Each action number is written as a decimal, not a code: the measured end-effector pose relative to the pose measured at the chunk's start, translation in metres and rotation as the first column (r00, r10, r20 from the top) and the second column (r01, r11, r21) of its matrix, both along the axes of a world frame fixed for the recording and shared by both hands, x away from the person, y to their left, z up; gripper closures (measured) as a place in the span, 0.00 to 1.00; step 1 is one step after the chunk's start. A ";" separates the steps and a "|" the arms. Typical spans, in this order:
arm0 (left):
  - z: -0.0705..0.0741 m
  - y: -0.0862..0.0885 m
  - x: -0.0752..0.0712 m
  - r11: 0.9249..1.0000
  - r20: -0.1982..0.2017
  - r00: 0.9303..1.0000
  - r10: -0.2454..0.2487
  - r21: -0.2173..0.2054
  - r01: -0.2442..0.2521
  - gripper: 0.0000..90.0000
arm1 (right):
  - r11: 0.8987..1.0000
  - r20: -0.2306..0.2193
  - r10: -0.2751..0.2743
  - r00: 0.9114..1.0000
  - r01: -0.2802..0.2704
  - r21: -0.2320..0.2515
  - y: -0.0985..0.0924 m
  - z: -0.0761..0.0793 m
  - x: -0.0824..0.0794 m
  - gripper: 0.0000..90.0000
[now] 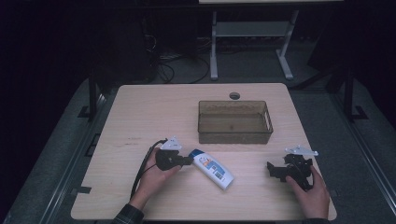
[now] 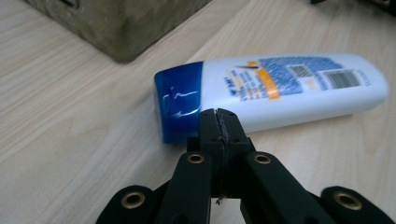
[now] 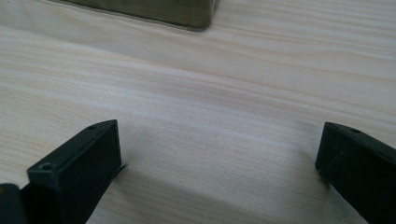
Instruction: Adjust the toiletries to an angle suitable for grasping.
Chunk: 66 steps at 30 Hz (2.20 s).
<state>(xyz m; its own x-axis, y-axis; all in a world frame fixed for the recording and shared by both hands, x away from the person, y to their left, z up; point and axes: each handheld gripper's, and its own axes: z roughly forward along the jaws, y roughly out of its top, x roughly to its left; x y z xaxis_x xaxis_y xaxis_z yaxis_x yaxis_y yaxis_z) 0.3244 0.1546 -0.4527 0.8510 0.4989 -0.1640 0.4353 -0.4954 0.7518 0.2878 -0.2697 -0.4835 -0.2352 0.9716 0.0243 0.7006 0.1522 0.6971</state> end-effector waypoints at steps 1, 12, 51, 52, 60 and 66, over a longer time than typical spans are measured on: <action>0.002 -0.001 -0.001 1.000 0.001 1.000 -0.004 -0.003 0.004 1.00 | 1.000 0.000 0.000 1.000 0.000 0.000 0.000 0.000 0.000 0.00; 0.020 -0.023 -0.007 0.997 -0.008 0.997 -0.076 -0.018 0.076 1.00 | 1.000 0.000 0.000 1.000 0.000 0.000 0.000 0.000 0.000 0.00; 0.008 -0.132 -0.006 0.972 -0.032 0.972 -0.234 -0.035 0.232 1.00 | 1.000 0.000 0.000 1.000 0.000 0.000 0.000 0.000 0.000 0.00; 0.006 -0.135 -0.007 0.971 -0.037 0.971 -0.236 -0.033 0.235 1.00 | 1.000 0.000 0.000 1.000 0.000 0.000 0.000 0.000 0.000 0.00; -0.003 -0.143 -0.008 0.968 -0.069 0.966 -0.250 0.006 0.250 1.00 | 1.000 0.000 0.000 1.000 0.000 0.000 0.000 0.000 0.000 0.00; -0.004 -0.140 -0.010 0.965 -0.076 0.963 -0.258 0.019 0.260 1.00 | 1.000 0.000 0.000 1.000 0.000 -0.001 0.000 0.000 0.000 0.00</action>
<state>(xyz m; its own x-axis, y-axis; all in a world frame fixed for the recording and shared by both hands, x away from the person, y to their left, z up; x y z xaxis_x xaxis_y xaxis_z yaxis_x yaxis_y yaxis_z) 0.3141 0.0143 -0.4569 0.9382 0.2683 -0.2184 0.3417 -0.6191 0.7071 0.2878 -0.2697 -0.4835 -0.2355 0.9716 0.0237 0.7005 0.1528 0.6971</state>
